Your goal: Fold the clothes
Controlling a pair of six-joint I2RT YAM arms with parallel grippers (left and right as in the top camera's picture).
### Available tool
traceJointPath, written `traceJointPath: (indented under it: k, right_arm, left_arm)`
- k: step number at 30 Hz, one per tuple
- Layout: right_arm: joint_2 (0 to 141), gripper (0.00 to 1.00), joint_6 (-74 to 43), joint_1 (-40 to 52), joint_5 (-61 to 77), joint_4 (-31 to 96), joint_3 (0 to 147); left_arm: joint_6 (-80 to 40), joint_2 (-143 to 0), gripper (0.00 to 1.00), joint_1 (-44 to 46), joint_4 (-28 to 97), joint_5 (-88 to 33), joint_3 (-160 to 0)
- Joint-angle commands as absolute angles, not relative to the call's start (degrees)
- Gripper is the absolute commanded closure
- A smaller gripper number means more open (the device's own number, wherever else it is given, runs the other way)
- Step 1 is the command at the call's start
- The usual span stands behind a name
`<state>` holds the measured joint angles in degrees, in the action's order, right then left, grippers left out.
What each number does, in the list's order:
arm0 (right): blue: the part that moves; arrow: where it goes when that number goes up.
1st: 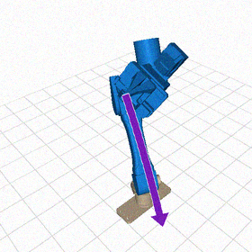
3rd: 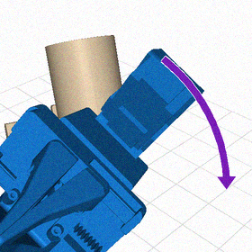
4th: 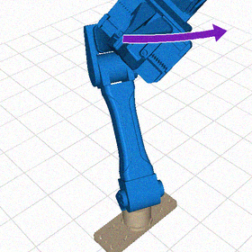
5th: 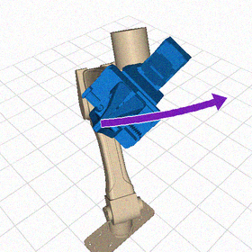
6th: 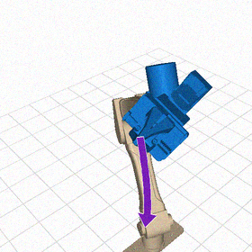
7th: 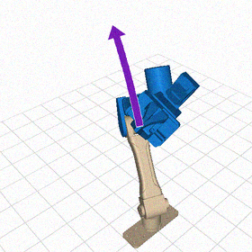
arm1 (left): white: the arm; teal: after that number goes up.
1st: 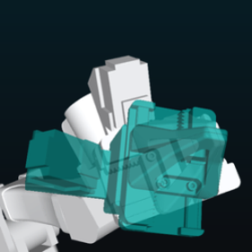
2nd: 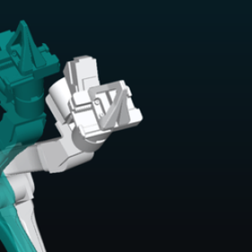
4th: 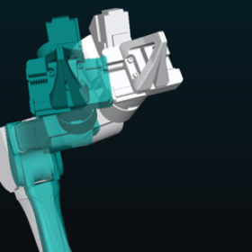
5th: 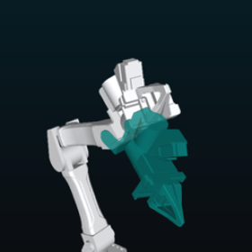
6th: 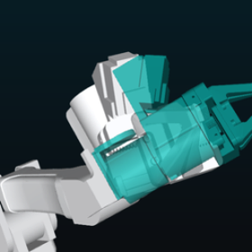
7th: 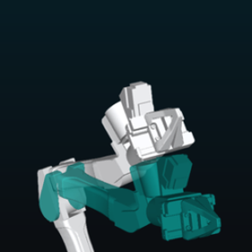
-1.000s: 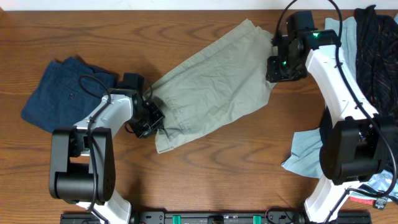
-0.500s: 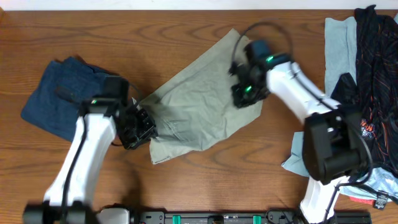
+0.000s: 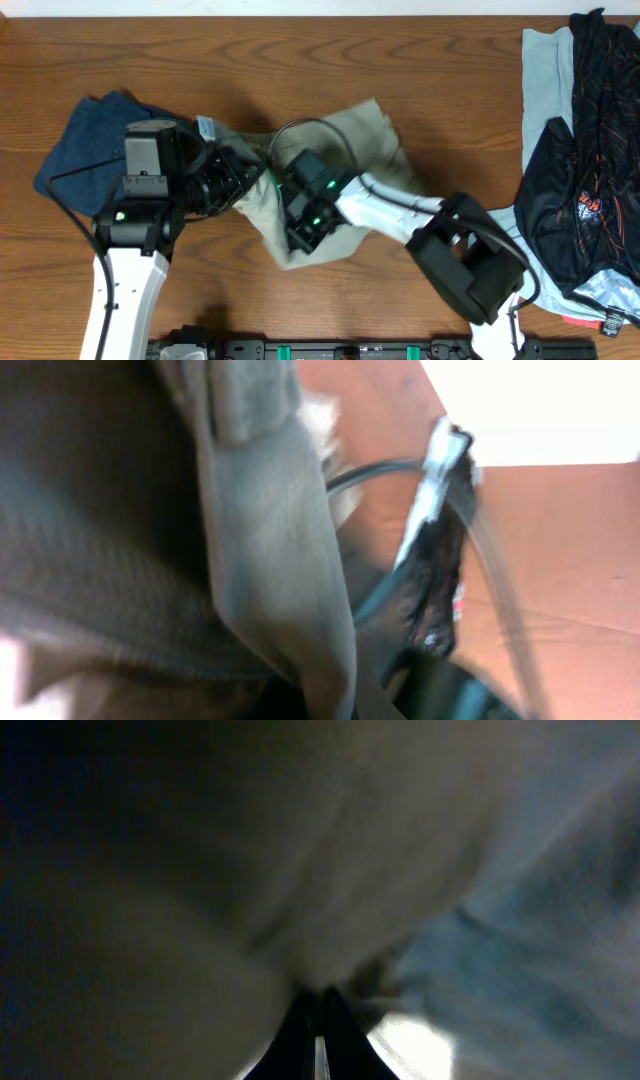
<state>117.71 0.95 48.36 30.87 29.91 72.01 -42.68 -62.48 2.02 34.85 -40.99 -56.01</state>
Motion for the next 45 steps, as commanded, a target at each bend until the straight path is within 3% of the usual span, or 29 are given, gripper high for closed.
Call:
traceJointPath:
  k: [1,12,23,31,45]
  right_arm:
    - [118.67,0.91,-2.39,49.21,23.16,30.63,73.71]
    - [113.97,0.85,-3.16,34.74,8.86,43.68,85.27]
    - [113.62,0.86,-3.14,18.31,8.36,47.72,79.96]
    - [113.62,0.86,-3.38,18.22,9.04,38.87,67.75]
    - [113.62,0.84,-7.31,19.84,9.08,36.60,62.02]
  left_arm:
    - [-45.52,-60.97,0.94,1.93,33.23,-43.92,-57.34]
    - [-38.52,-62.22,0.94,1.93,40.47,-40.86,-57.34]
    - [-38.39,-63.22,0.94,2.79,40.25,-39.38,-57.34]
    - [-40.47,-68.86,0.93,10.48,35.51,-39.42,-57.34]
    - [-53.60,-84.42,0.94,27.68,7.92,-39.40,-57.34]
